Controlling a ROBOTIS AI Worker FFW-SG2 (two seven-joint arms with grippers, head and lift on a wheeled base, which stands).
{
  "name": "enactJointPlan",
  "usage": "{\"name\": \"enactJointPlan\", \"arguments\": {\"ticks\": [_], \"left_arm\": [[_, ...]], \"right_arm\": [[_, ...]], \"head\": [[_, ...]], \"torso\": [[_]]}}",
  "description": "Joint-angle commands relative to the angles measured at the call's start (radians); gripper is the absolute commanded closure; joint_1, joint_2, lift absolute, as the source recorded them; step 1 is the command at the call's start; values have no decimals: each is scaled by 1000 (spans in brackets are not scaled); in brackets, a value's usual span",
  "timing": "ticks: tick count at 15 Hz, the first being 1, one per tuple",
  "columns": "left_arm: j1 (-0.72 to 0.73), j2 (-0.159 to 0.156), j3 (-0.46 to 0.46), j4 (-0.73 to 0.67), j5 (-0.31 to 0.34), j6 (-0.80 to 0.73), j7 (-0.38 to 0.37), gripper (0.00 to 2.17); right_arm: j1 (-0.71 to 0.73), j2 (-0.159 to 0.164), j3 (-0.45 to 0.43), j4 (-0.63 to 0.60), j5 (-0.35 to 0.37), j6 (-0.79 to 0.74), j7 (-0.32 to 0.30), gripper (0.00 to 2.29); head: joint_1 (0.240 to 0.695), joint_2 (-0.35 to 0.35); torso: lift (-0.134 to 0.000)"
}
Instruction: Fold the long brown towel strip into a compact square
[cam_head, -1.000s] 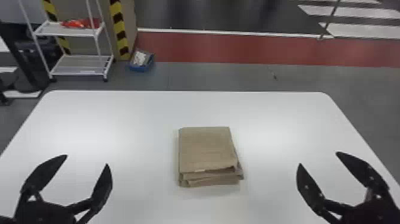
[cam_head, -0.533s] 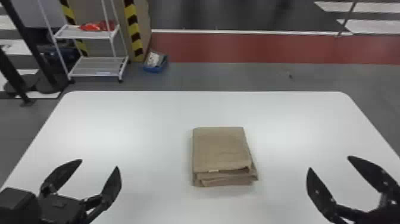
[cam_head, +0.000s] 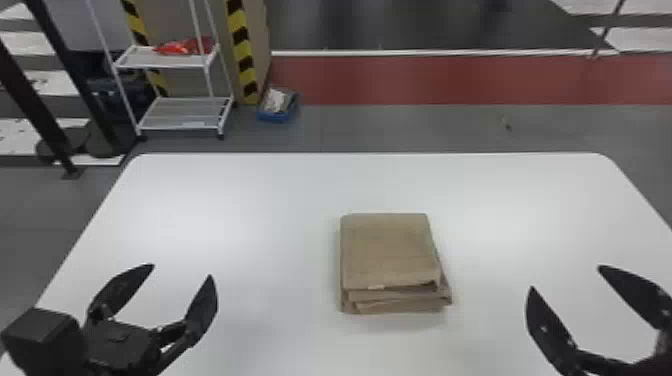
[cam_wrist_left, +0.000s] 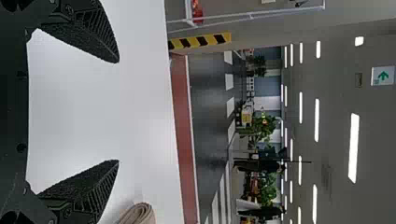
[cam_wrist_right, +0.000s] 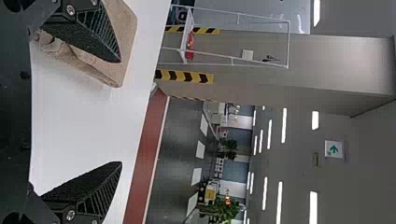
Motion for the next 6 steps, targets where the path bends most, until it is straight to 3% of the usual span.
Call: {"name": "enactJointPlan", "arguments": {"ticks": [1,6], "left_arm": [[0,-4,-1,3,0,0,-1,130],[0,-4,-4,3,0,0,-1,130]], "right_arm": [[0,1,1,1,4,2,0,113],[0,1,1,1,6,2,0,113]], "head": [[695,34],[695,33]], "torso": [[-125],[-125]]}}
